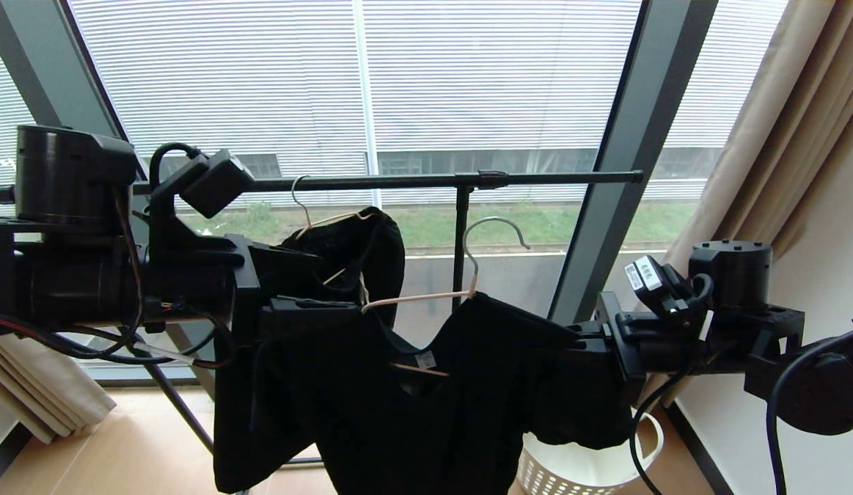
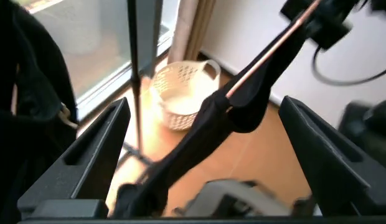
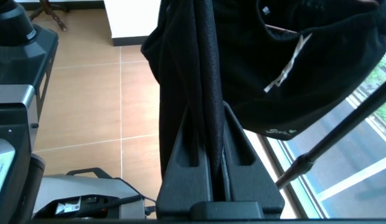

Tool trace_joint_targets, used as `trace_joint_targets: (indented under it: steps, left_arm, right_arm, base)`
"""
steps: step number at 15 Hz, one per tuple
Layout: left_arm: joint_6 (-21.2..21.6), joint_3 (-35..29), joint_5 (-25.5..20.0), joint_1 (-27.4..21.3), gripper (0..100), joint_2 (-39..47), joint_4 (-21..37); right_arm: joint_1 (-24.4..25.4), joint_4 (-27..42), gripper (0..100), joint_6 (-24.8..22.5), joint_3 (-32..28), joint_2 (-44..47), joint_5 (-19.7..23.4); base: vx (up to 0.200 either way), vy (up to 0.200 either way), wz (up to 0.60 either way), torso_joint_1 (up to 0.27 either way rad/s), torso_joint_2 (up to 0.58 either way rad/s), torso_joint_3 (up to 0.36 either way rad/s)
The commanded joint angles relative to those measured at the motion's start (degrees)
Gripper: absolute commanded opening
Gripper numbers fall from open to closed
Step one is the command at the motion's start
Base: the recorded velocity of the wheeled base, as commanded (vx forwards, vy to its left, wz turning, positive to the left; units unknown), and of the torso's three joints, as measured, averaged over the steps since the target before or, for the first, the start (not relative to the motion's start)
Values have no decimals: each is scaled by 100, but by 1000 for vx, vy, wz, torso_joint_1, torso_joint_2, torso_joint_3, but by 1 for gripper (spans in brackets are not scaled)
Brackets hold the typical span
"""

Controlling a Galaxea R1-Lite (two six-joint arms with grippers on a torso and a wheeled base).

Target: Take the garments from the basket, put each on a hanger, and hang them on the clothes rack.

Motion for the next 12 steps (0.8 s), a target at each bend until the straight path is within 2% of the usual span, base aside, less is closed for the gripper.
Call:
trace_joint_targets:
  steps: [1, 5, 8, 12]
  left_arm:
    - [320, -118, 21, -226, 100, 152, 95]
    - [1146, -21, 30, -243, 100, 398, 103]
    - [1445, 41, 30, -314, 100, 477, 77]
    - [1603, 41, 21, -472, 100, 679, 77]
  right_arm:
    - [51, -1, 0, -60, 39, -70, 13]
    - [113, -1, 0, -95, 110, -158, 21]
    - [113, -1, 0, -183, 118, -167, 21]
    - [183, -1, 0, -262, 171, -184, 21]
  base:
    - [0, 0, 0, 0, 0, 0]
    - [0, 0, 0, 0, 0, 0]
    - [0, 0, 0, 0, 0, 0]
    - [0, 0, 0, 0, 0, 0]
